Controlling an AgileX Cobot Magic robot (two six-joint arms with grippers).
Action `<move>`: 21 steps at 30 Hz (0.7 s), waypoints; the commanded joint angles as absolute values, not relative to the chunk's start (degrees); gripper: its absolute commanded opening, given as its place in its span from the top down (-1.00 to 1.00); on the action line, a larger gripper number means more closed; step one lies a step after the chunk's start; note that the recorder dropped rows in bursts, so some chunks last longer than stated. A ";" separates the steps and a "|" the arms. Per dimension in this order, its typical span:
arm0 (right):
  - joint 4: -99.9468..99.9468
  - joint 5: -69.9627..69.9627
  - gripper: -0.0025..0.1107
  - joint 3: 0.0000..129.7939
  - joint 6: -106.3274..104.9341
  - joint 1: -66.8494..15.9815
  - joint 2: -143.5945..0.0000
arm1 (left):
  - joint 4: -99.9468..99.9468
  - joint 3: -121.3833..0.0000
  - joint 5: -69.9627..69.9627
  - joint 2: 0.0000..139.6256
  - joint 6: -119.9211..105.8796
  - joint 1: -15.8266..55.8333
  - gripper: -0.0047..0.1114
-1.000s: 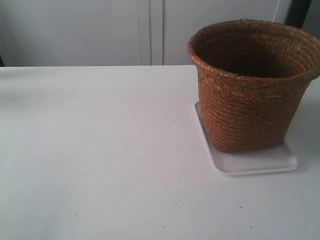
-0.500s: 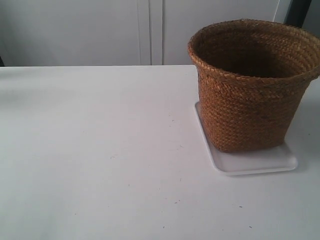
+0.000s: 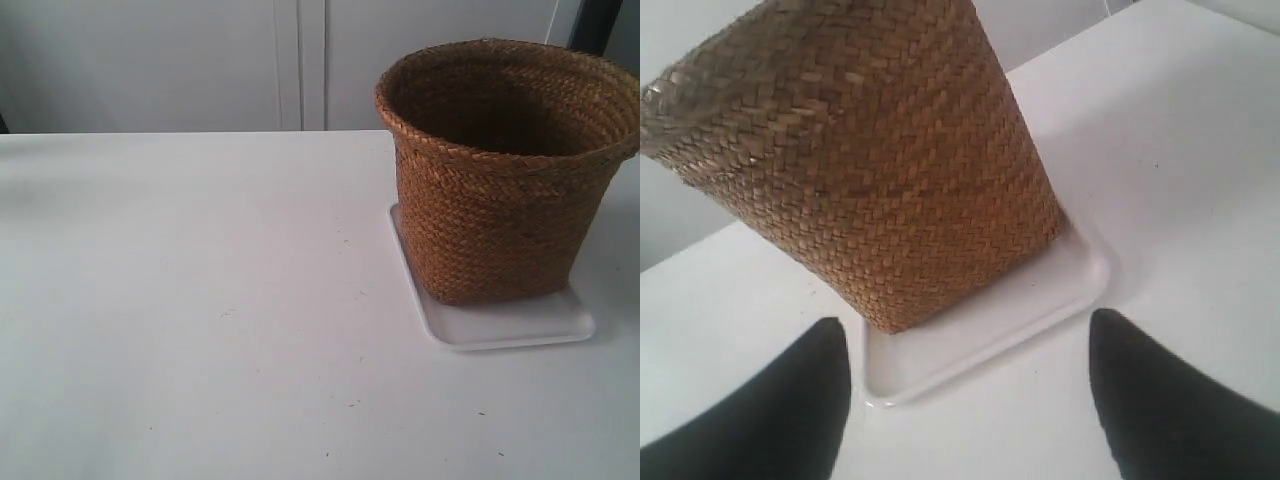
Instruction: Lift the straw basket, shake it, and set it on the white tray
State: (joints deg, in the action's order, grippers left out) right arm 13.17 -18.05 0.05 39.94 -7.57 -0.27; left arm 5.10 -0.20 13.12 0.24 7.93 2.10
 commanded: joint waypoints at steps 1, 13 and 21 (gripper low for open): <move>10.91 -19.01 -0.16 0.00 29.71 -7.63 0.00 | 5.46 0.00 13.32 0.00 7.67 2.00 -0.51; 10.29 -20.25 -0.16 0.00 8.61 -7.63 0.00 | 5.46 0.00 13.32 0.00 7.67 2.00 -0.51; 10.29 -20.26 -0.16 0.00 9.03 -7.63 0.00 | 5.48 0.00 13.32 0.00 7.56 2.00 -0.51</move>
